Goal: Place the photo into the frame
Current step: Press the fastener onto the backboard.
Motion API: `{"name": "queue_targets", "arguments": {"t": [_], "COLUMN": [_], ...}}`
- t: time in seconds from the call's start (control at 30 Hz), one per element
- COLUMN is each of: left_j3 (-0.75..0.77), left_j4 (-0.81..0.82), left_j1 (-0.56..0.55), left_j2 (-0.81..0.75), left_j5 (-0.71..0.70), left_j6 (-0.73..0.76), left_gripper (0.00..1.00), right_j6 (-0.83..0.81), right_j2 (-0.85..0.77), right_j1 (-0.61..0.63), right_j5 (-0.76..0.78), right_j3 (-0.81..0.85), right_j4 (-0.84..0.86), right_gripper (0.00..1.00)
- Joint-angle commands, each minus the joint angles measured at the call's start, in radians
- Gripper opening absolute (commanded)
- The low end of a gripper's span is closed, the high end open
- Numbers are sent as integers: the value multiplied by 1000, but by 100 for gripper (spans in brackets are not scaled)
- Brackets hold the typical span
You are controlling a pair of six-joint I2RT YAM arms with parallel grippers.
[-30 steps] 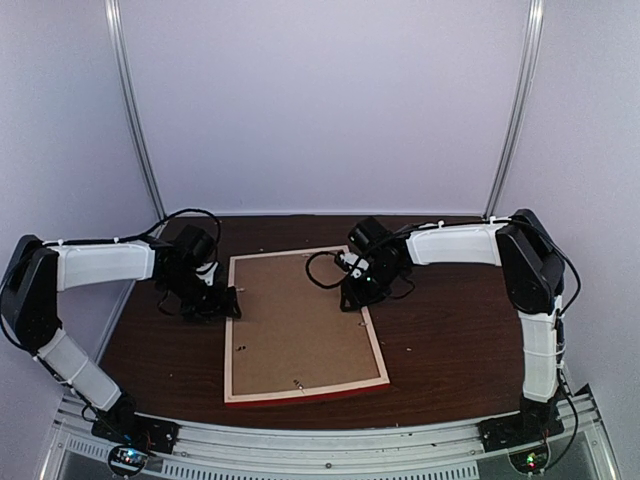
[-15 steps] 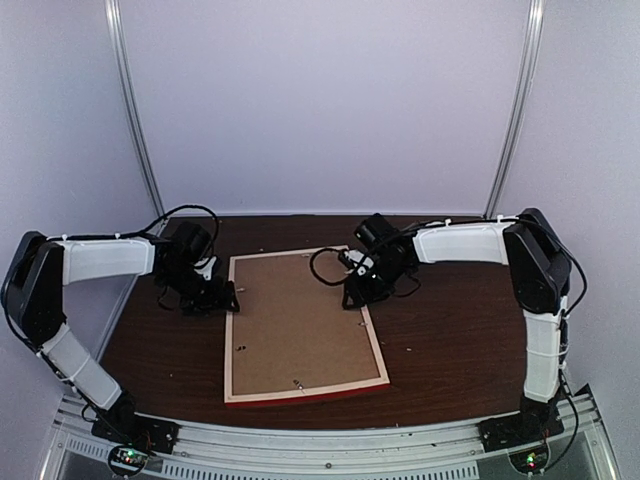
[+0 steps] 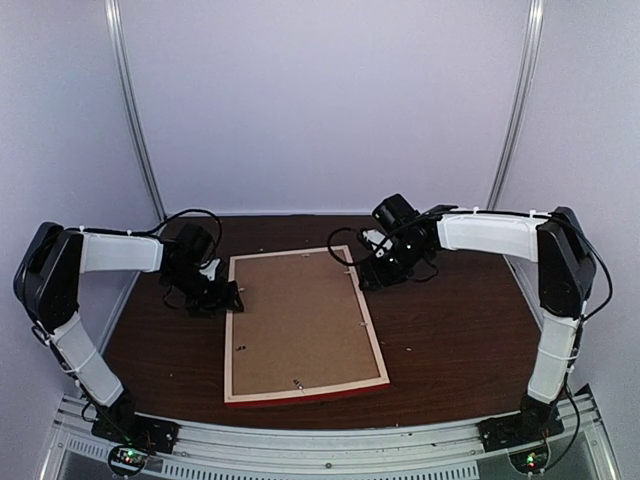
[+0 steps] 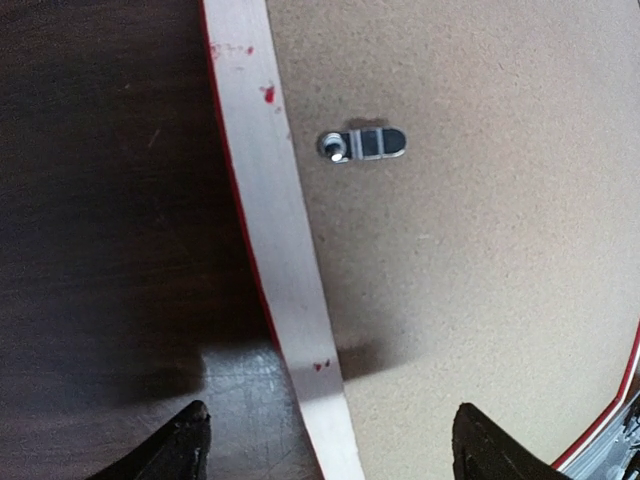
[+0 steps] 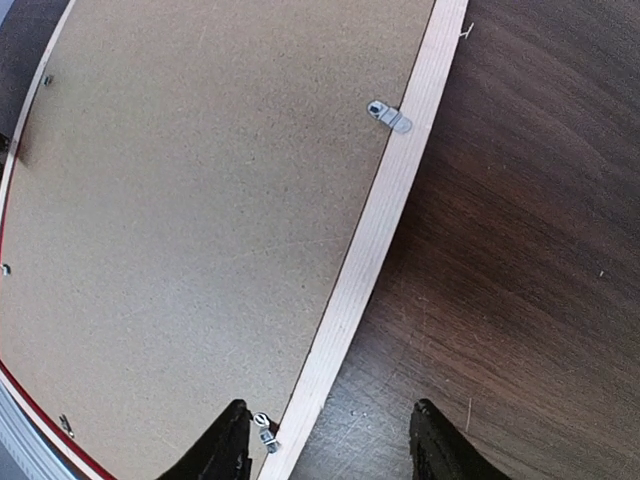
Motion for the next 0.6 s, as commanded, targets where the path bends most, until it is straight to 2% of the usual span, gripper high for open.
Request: {"name": "queue_targets", "arguments": {"t": [0.0, 0.57], "left_j3": [22, 41], "left_j4": [64, 117], "left_j1": [8, 7], "left_j2": [32, 137], "left_j5": [53, 205], "left_j6": [9, 9], "left_gripper": [84, 75], "right_j6": [-28, -12], "right_j2": [-10, 19], "right_j1": [2, 108], "right_j5": [20, -17], "right_j3": [-23, -95], "right_j4": [-38, -2], "right_gripper": [56, 55]}}
